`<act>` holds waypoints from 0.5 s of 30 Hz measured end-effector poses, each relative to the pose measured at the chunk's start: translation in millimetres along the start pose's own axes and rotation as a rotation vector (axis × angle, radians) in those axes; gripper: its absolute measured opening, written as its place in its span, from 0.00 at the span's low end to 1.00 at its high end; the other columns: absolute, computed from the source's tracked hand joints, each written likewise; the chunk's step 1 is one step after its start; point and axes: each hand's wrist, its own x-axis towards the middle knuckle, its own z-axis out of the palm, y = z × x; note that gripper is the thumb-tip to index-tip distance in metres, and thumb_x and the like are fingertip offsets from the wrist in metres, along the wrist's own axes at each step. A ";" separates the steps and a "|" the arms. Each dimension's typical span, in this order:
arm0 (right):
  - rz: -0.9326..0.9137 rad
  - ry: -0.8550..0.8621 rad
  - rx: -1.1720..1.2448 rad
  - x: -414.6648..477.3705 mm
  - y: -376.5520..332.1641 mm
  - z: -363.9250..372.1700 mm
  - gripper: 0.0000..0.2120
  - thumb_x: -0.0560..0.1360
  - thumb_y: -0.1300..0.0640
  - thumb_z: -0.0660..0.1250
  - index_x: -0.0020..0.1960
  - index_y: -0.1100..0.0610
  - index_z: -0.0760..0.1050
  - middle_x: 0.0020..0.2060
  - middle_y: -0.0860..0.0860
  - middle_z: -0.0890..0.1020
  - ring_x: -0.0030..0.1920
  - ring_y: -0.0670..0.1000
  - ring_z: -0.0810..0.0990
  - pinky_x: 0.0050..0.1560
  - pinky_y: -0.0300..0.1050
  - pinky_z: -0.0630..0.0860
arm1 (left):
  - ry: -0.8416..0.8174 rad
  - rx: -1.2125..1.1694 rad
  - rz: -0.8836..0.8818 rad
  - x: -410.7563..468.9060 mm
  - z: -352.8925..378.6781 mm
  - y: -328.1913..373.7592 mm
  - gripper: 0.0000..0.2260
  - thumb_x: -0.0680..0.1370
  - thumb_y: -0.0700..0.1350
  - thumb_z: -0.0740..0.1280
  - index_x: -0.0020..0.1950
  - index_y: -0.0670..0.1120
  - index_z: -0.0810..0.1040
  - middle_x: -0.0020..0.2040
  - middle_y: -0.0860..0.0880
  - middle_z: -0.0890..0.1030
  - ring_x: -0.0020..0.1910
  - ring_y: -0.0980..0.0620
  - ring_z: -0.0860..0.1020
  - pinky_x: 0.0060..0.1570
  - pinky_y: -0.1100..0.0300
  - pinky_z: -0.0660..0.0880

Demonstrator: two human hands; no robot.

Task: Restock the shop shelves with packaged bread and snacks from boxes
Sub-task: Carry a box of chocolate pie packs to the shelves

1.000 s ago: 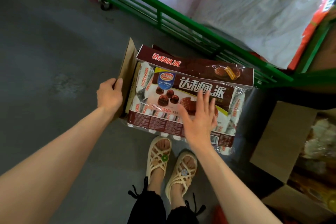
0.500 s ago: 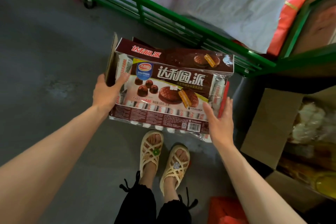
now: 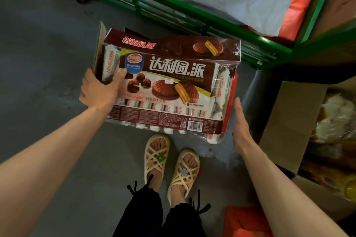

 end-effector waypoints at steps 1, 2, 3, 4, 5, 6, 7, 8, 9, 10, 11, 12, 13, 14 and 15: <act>-0.002 -0.023 -0.004 1.7 2.3 -1.4 0.35 0.77 0.33 0.50 0.78 0.50 0.55 0.76 0.52 0.62 0.73 0.53 0.62 0.70 0.52 0.58 | 0.013 0.010 0.012 0.4 2.6 -1.3 0.44 0.69 0.70 0.66 0.75 0.44 0.61 0.72 0.43 0.68 0.71 0.41 0.66 0.72 0.41 0.57; -0.007 -0.050 -0.003 2.4 4.1 -1.8 0.32 0.79 0.35 0.49 0.78 0.51 0.56 0.75 0.52 0.63 0.71 0.52 0.64 0.67 0.49 0.60 | 0.026 0.016 0.021 1.5 4.4 -2.8 0.43 0.70 0.69 0.66 0.75 0.44 0.60 0.72 0.43 0.68 0.72 0.41 0.65 0.73 0.41 0.56; -0.013 -0.074 -0.007 1.7 4.8 -1.3 0.30 0.80 0.37 0.48 0.77 0.52 0.57 0.75 0.52 0.64 0.70 0.51 0.65 0.63 0.47 0.61 | 0.036 0.021 0.029 1.8 5.3 -3.5 0.43 0.71 0.69 0.66 0.76 0.44 0.60 0.72 0.43 0.67 0.72 0.41 0.65 0.73 0.41 0.55; -0.017 -0.090 -0.008 0.9 6.7 -1.1 0.29 0.81 0.39 0.47 0.77 0.52 0.58 0.74 0.52 0.65 0.70 0.52 0.65 0.60 0.46 0.60 | 0.042 0.026 0.035 1.3 6.5 -4.1 0.43 0.71 0.69 0.66 0.76 0.44 0.59 0.73 0.43 0.67 0.72 0.41 0.64 0.73 0.41 0.54; -0.016 -0.097 -0.007 1.5 8.9 -1.8 0.28 0.81 0.39 0.46 0.77 0.51 0.59 0.74 0.52 0.65 0.71 0.53 0.64 0.61 0.47 0.60 | 0.047 0.030 0.043 0.9 7.5 -4.3 0.42 0.71 0.68 0.66 0.76 0.44 0.59 0.73 0.43 0.67 0.72 0.41 0.64 0.73 0.42 0.54; -0.011 -0.098 -0.003 3.7 11.9 -2.3 0.28 0.81 0.39 0.45 0.77 0.50 0.59 0.74 0.52 0.66 0.72 0.54 0.64 0.65 0.49 0.60 | 0.054 0.033 0.049 0.4 8.3 -4.2 0.42 0.71 0.68 0.66 0.76 0.44 0.59 0.73 0.43 0.66 0.73 0.41 0.64 0.73 0.42 0.54; -0.003 -0.102 0.000 5.3 14.4 -2.9 0.29 0.81 0.38 0.45 0.76 0.50 0.59 0.74 0.52 0.66 0.73 0.55 0.64 0.68 0.52 0.60 | 0.062 0.032 0.051 -0.4 9.4 -4.2 0.42 0.72 0.68 0.66 0.76 0.44 0.59 0.73 0.43 0.66 0.73 0.41 0.64 0.73 0.42 0.53; 0.002 -0.108 0.006 6.6 17.3 -3.4 0.29 0.80 0.36 0.44 0.76 0.49 0.59 0.74 0.52 0.66 0.73 0.56 0.64 0.70 0.55 0.59 | 0.072 0.028 0.053 -1.7 10.7 -3.4 0.42 0.72 0.68 0.66 0.76 0.44 0.60 0.73 0.43 0.67 0.72 0.41 0.64 0.73 0.42 0.54; 0.012 -0.112 0.010 8.0 20.1 -4.1 0.30 0.80 0.35 0.44 0.76 0.48 0.59 0.73 0.53 0.67 0.72 0.56 0.65 0.70 0.56 0.58 | 0.081 0.022 0.055 -2.5 12.7 -3.4 0.41 0.72 0.67 0.66 0.76 0.44 0.60 0.73 0.43 0.67 0.72 0.42 0.64 0.73 0.43 0.54; 0.017 -0.113 0.017 10.0 22.5 -4.9 0.30 0.79 0.35 0.44 0.76 0.48 0.59 0.73 0.53 0.67 0.72 0.57 0.65 0.71 0.57 0.58 | 0.091 0.018 0.058 -3.1 14.6 -2.9 0.41 0.72 0.67 0.66 0.75 0.44 0.61 0.72 0.43 0.68 0.72 0.42 0.65 0.73 0.43 0.54; 0.019 -0.112 0.015 11.7 24.4 -5.3 0.31 0.79 0.34 0.44 0.76 0.47 0.59 0.74 0.53 0.67 0.73 0.57 0.64 0.71 0.58 0.58 | 0.099 0.016 0.059 -3.5 15.9 -3.1 0.41 0.72 0.67 0.66 0.75 0.43 0.61 0.72 0.43 0.68 0.72 0.42 0.65 0.73 0.43 0.54; 0.018 -0.113 0.007 12.4 25.9 -4.8 0.30 0.79 0.34 0.44 0.77 0.47 0.58 0.74 0.52 0.66 0.73 0.57 0.63 0.71 0.59 0.57 | 0.106 0.017 0.058 -4.3 16.0 -3.4 0.40 0.72 0.67 0.66 0.75 0.43 0.61 0.72 0.43 0.68 0.72 0.42 0.65 0.73 0.43 0.55; 0.021 -0.120 0.002 11.9 26.1 -4.5 0.30 0.79 0.34 0.44 0.77 0.46 0.57 0.75 0.52 0.65 0.74 0.58 0.62 0.72 0.60 0.56 | 0.109 0.017 0.056 -4.9 15.8 -4.5 0.40 0.72 0.67 0.65 0.75 0.43 0.61 0.72 0.43 0.68 0.72 0.42 0.65 0.73 0.43 0.54; 0.021 -0.125 0.010 11.3 25.4 -4.4 0.31 0.79 0.34 0.43 0.77 0.46 0.56 0.75 0.52 0.64 0.74 0.59 0.62 0.72 0.61 0.56 | 0.110 0.017 0.058 -5.2 15.8 -4.7 0.40 0.73 0.67 0.65 0.75 0.43 0.61 0.72 0.43 0.68 0.72 0.42 0.65 0.73 0.43 0.54; 0.026 -0.127 0.016 10.8 24.9 -4.4 0.31 0.79 0.34 0.43 0.78 0.46 0.55 0.76 0.52 0.63 0.74 0.60 0.61 0.72 0.62 0.55 | 0.109 0.017 0.061 -5.4 15.5 -4.6 0.40 0.73 0.67 0.65 0.75 0.43 0.61 0.72 0.43 0.68 0.72 0.42 0.65 0.73 0.43 0.55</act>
